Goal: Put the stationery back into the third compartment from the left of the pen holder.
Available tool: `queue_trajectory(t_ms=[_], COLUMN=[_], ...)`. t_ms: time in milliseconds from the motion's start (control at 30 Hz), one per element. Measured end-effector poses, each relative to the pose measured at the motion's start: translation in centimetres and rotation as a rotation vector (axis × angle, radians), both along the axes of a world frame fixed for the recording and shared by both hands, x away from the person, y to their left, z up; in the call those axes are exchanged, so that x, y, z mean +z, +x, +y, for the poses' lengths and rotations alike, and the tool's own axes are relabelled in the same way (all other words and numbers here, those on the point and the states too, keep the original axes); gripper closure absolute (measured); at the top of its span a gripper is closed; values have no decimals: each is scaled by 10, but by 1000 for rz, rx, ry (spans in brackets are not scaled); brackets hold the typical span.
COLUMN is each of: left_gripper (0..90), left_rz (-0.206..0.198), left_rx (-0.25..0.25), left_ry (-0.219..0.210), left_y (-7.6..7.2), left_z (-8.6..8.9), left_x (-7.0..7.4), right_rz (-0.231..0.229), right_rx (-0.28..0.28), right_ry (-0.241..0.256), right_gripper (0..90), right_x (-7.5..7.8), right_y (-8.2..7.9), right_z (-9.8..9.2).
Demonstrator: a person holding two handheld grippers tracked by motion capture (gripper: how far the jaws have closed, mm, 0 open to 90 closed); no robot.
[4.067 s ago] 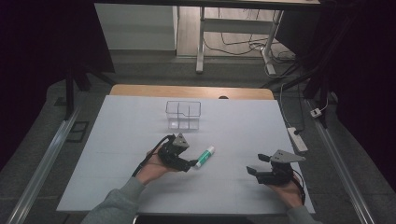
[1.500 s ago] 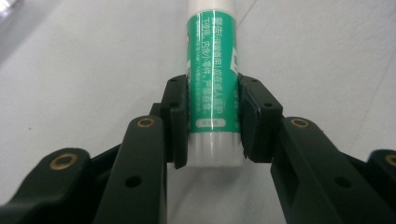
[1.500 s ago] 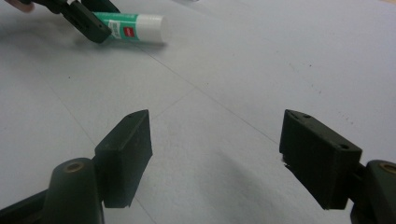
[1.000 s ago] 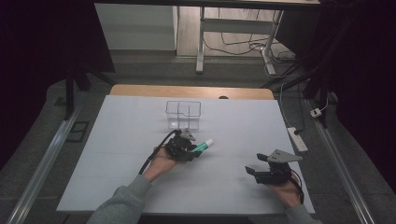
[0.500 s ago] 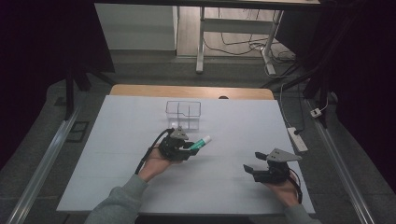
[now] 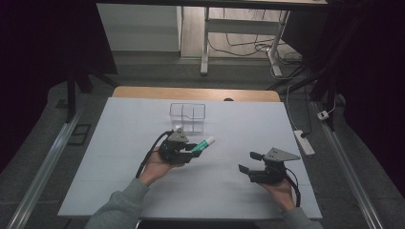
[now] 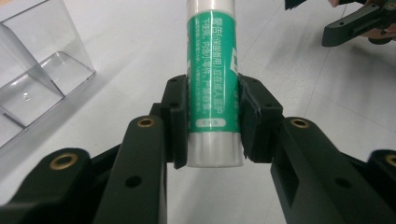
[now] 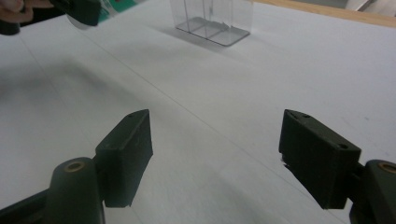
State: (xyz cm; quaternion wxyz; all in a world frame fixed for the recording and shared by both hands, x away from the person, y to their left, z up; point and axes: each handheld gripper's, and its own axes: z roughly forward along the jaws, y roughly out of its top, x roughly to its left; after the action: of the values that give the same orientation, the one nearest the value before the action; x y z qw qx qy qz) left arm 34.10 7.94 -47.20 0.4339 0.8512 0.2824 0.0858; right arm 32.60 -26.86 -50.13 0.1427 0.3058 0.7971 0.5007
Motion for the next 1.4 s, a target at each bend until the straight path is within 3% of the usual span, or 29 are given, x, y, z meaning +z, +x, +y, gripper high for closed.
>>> queue_trajectory(t_ms=[300,533,1400], left_gripper=[659,658,658], left_rz=[-3,-5,-32], left_rx=[-19,-24,-48], left_ry=[14,21,33], left_y=[-2,-3,-7], left_z=[-5,-8,-21], left_x=[-3,-4,-11], right_rz=[8,-10,11], right_rx=[23,34,86], right_ry=[49,46,79], right_gripper=[246,251,255], right_x=[2,3,5], right_y=[6,7,14], right_z=[19,28,55])
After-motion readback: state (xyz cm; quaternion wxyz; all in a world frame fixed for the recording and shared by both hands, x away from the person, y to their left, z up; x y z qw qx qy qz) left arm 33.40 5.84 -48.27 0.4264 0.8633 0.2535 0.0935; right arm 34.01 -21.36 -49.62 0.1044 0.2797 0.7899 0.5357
